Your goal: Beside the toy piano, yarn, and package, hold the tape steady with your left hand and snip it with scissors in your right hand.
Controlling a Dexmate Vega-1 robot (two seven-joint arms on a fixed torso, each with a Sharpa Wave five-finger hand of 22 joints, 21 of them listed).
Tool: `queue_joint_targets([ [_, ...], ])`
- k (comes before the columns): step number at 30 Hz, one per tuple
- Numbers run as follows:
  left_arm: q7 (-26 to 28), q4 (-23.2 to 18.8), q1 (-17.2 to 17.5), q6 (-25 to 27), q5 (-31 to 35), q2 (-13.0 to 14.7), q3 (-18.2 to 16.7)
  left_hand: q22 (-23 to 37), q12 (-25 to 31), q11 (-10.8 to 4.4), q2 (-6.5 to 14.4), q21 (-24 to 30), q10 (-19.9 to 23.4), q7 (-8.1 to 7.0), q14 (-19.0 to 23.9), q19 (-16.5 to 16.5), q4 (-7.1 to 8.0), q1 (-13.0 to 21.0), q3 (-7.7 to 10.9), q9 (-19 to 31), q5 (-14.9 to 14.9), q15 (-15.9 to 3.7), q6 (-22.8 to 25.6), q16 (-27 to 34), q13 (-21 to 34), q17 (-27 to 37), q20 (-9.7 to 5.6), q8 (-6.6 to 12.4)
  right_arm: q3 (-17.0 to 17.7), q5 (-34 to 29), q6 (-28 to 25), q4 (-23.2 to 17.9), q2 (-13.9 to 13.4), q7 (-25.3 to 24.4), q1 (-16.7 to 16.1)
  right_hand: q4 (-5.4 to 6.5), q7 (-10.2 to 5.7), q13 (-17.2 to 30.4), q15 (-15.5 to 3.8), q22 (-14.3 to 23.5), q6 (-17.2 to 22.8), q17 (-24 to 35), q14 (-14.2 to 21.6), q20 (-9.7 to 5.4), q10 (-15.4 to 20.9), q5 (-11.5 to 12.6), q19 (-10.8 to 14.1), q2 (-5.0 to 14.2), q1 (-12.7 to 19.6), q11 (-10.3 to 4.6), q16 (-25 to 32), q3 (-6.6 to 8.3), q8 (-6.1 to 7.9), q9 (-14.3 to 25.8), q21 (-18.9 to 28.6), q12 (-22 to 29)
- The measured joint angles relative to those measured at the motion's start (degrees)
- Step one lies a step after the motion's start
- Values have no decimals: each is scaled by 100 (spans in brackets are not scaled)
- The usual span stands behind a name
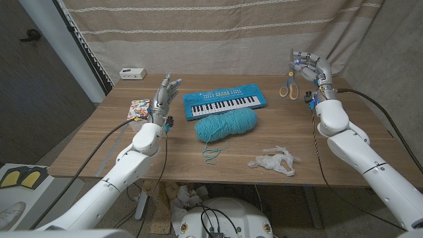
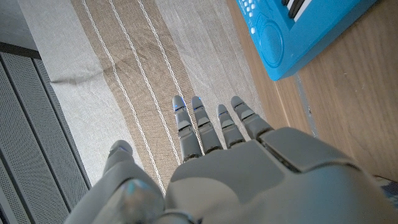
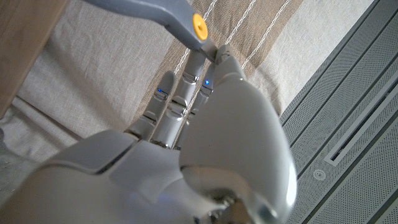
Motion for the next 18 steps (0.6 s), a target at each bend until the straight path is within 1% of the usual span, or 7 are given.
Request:
queue_joint_targets([
  [2, 7, 8, -25, 4, 26, -14, 19, 0, 0, 25, 0, 0, 25, 0, 0, 0, 2, 0, -2, 0, 0, 0, 0, 0, 0, 0, 0, 0, -33, -41, -49, -11, 24, -51, 27, -2, 0, -3, 0, 0, 0, -21, 0, 0, 0, 0, 0, 0, 0, 0, 0, -2, -38, -9, 0, -5],
  [6, 13, 11, -54, 15, 75, -18, 47, 0, 0, -7, 30, 0, 56, 0, 0, 0, 2, -30, -2, 0, 0, 0, 0, 0, 0, 0, 0, 0, -71, -111, -81, -20, 61, -126, 61, -2, 0, -5, 0, 0, 0, -43, 0, 3, 0, 0, -3, 0, 0, 0, 0, -2, -39, -13, 0, -9],
  [8, 13, 12, -75, 27, 110, -18, 70, 0, 0, -7, 30, 0, 56, 0, 0, 0, 2, -30, -2, 0, 0, 0, 0, 0, 0, 0, 0, 0, -101, -162, -93, -23, 90, -173, 86, -2, 0, -7, 0, 0, 0, -49, -1, 32, 0, 0, -32, 0, 0, 0, -17, -2, -39, -16, 39, -9],
  [13, 2, 12, -109, 69, 177, 4, 110, -1, 22, -7, 28, 0, 55, 0, 0, 0, 25, -31, -25, -1, 0, 0, 0, 0, 0, 0, 0, 0, -149, -232, -136, -32, 148, -248, 127, -3, 0, -10, 1, 0, 0, -75, -1, 11, 0, 0, -52, 0, 0, 0, -38, -3, -41, -17, 49, -10],
  [15, -25, 12, -109, 117, 204, 4, 110, -1, 17, 26, 0, 0, 20, 0, 0, 0, 25, -60, -25, -1, 0, 0, 0, 0, 0, 0, 0, 0, -166, -232, -136, -40, 172, -248, 143, -3, -1, -11, 1, 1, 0, -76, -1, 11, 0, -1, -52, 0, 0, 0, -38, -4, -42, -17, 49, -10],
  [17, -69, -56, -156, 205, 269, 118, 155, -5, -1, 55, 1, 0, -9, 11, 0, -21, 25, -61, -25, -1, 0, 0, -12, 0, 0, 0, -21, 0, -191, -275, -184, -48, 204, -314, 165, -9, -1, -10, 1, 1, -1, -100, -2, -10, 0, -1, -73, 0, 0, 0, -50, -11, -43, -17, 49, -10],
  [18, -80, -56, -156, 233, 298, 118, 155, -10, -1, 54, 22, 0, -9, 16, 0, -22, 25, -82, -25, -1, 0, 0, -17, 0, 0, 0, -21, 0, -199, -275, -184, -51, 219, -314, 173, -9, -1, -10, 1, 1, -1, -100, -2, -10, 0, -1, -72, 0, 0, 0, -80, -11, -43, -17, 55, -10],
])
